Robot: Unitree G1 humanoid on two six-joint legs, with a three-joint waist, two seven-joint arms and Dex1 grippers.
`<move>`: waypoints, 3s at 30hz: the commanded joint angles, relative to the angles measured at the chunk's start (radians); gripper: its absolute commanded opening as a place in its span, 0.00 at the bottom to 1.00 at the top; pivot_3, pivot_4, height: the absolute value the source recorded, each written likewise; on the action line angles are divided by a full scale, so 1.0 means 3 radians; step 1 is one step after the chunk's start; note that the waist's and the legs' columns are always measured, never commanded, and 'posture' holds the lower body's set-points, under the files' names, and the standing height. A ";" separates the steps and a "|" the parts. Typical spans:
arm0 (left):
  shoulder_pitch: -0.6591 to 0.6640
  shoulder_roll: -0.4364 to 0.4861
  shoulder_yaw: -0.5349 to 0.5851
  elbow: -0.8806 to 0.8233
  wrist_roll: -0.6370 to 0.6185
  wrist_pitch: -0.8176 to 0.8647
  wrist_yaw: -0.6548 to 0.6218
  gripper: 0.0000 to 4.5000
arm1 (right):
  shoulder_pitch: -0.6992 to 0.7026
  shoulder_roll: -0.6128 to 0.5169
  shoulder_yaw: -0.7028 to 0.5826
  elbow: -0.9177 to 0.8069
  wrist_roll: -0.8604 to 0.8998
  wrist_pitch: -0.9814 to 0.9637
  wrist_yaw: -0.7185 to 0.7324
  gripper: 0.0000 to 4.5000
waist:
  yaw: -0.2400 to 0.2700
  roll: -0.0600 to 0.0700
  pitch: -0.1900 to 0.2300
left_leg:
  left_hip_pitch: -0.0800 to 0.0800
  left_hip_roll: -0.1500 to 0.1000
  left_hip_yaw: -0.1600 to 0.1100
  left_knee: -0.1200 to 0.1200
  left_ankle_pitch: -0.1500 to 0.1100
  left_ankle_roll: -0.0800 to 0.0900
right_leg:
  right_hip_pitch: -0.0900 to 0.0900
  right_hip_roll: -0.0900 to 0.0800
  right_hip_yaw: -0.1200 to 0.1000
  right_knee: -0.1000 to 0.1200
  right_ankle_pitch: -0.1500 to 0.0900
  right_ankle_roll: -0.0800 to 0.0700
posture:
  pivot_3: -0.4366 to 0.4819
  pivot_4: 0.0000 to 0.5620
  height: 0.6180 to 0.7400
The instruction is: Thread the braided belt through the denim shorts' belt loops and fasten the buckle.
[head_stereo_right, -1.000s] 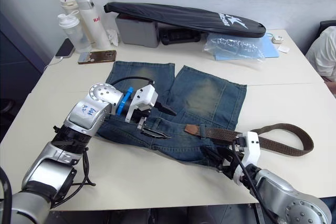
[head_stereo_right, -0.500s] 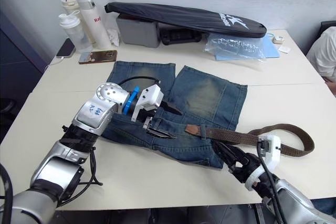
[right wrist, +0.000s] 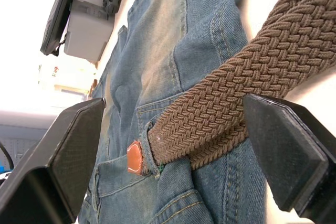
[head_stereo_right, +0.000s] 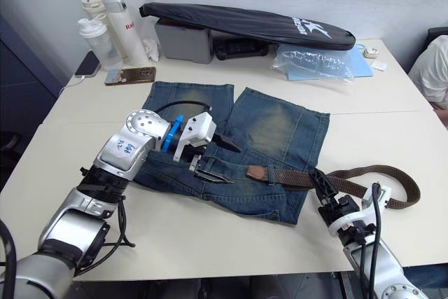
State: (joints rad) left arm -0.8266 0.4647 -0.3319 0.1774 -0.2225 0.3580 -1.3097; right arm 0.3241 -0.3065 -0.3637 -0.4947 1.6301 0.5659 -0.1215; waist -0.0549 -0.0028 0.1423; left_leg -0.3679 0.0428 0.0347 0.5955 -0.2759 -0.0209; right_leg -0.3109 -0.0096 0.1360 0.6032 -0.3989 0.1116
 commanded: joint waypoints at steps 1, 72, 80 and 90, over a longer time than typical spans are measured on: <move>-0.0090 0.0037 0.0087 -0.0044 0.0009 -0.0019 0.0020 1.00 | 0.0093 0.0017 0.0039 -0.0231 0.0107 0.0005 0.0083 1.00 | 0.0000 0.0002 -0.0001 | 0.0000 0.0000 0.0000 0.0000 0.0000 0.0000 | 0.0000 0.0000 0.0000 0.0000 0.0000 0.0000 | 0.48 0.27 1.00; -0.0567 -0.0917 -0.0379 0.1538 0.0956 -0.0599 0.0301 0.23 | -0.0428 -0.0726 0.1382 -0.1012 -0.3165 0.1601 0.0147 0.00 | 0.0076 -0.0039 -0.0025 | -0.0010 -0.0007 0.0012 0.0015 0.0001 0.0000 | -0.0035 0.0003 0.0018 0.0031 0.0000 0.0000 | 0.48 0.27 1.00; -0.0547 -0.0939 -0.0368 0.1540 0.1012 -0.0512 0.0318 0.14 | -0.0428 -0.0676 0.1364 -0.1031 -0.3235 0.1669 0.0220 0.00 | 0.0078 -0.0041 -0.0032 | -0.0009 -0.0006 0.0012 0.0015 0.0001 0.0000 | -0.0035 0.0003 0.0018 0.0032 0.0000 0.0000 | 0.48 0.27 1.00; -0.0665 -0.1048 -0.0143 0.1611 0.0858 0.0112 0.0404 0.14 | -0.0436 -0.0610 0.1357 -0.1047 -0.3319 0.1736 0.0296 0.00 | 0.0076 -0.0042 -0.0033 | -0.0009 -0.0007 0.0012 0.0016 0.0001 0.0000 | -0.0035 0.0003 0.0017 0.0033 0.0000 0.0000 | 0.48 0.27 1.00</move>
State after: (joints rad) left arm -0.9993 0.1590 -0.4068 0.6768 0.0717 0.3620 -1.1894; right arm 0.1814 -0.4950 0.0397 -0.8261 0.6523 1.0548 -0.0315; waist -0.0320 -0.0153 0.1324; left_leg -0.3707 0.0407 0.0383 0.6003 -0.2757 -0.0208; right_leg -0.3215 -0.0085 0.1412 0.6131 -0.3989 0.1116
